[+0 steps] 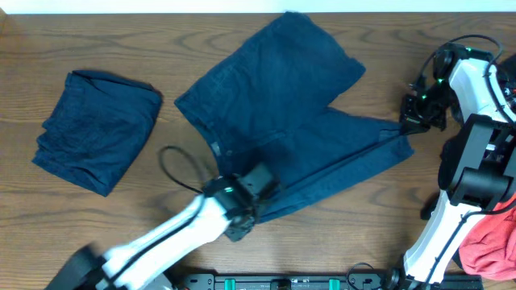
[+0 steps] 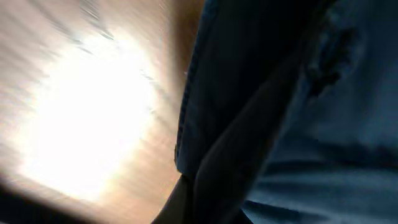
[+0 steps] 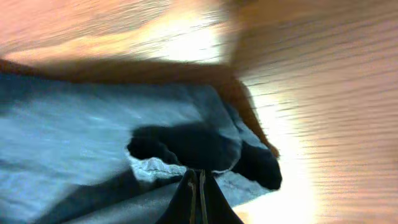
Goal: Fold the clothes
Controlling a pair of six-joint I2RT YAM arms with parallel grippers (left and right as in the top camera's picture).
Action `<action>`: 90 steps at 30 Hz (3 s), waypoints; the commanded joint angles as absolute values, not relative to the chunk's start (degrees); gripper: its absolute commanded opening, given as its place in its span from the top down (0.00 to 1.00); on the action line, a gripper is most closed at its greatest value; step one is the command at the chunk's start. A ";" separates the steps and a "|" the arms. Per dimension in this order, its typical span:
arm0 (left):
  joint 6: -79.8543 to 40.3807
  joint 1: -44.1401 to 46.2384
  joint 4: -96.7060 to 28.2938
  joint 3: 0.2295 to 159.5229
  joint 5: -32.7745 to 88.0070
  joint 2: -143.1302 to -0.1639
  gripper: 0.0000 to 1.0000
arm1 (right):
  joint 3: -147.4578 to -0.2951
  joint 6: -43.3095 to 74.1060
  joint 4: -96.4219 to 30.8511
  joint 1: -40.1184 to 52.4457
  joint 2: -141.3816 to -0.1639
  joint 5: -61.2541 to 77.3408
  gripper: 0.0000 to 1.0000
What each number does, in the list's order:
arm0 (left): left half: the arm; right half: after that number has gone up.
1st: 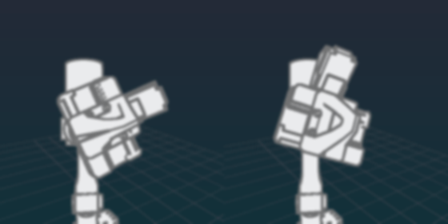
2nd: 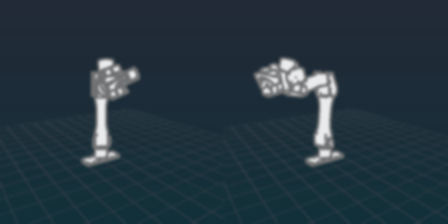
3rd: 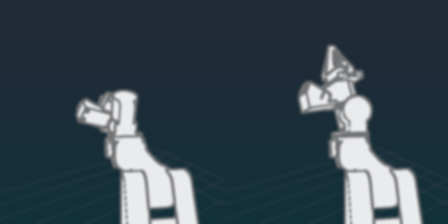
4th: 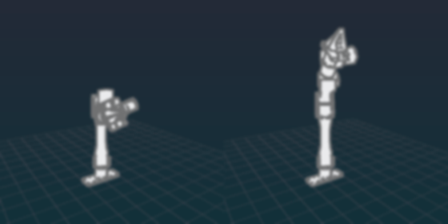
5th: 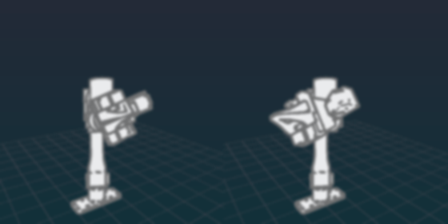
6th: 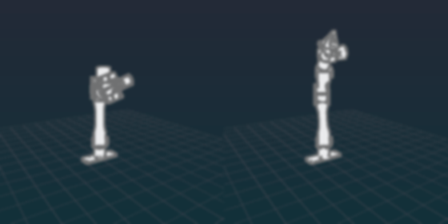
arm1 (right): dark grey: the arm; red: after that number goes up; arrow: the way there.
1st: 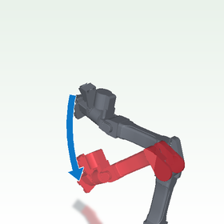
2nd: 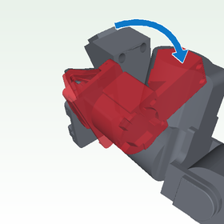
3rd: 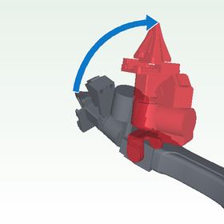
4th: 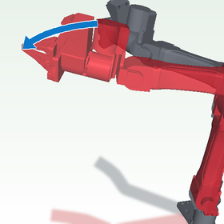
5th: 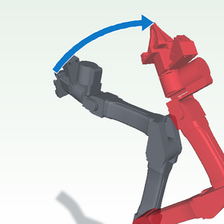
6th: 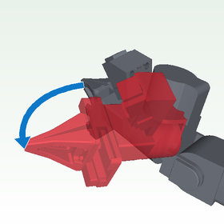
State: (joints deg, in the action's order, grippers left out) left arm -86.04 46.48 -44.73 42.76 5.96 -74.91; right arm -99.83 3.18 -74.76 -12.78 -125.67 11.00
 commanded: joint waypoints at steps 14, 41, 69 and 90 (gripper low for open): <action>-62.54 44.86 -60.64 41.52 1.96 -42.46 0.94 | -100.71 -0.51 -79.55 -14.17 -96.18 9.15 0.99; -66.96 50.70 -61.23 41.52 -3.99 -39.64 0.94 | -94.41 4.38 -87.57 -12.88 -86.61 9.30 0.78; -66.67 50.72 -61.23 41.52 -4.16 -44.36 0.94 | -47.20 26.87 -56.53 -12.29 -86.63 20.78 0.46; -66.46 50.72 -61.30 41.52 -4.12 -44.53 0.94 | -44.29 28.38 -48.62 -12.29 -85.47 20.58 0.99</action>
State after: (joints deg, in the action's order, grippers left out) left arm -66.19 50.48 -61.12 41.69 -2.15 -44.53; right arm -42.50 29.89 -47.99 -12.82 -86.59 20.14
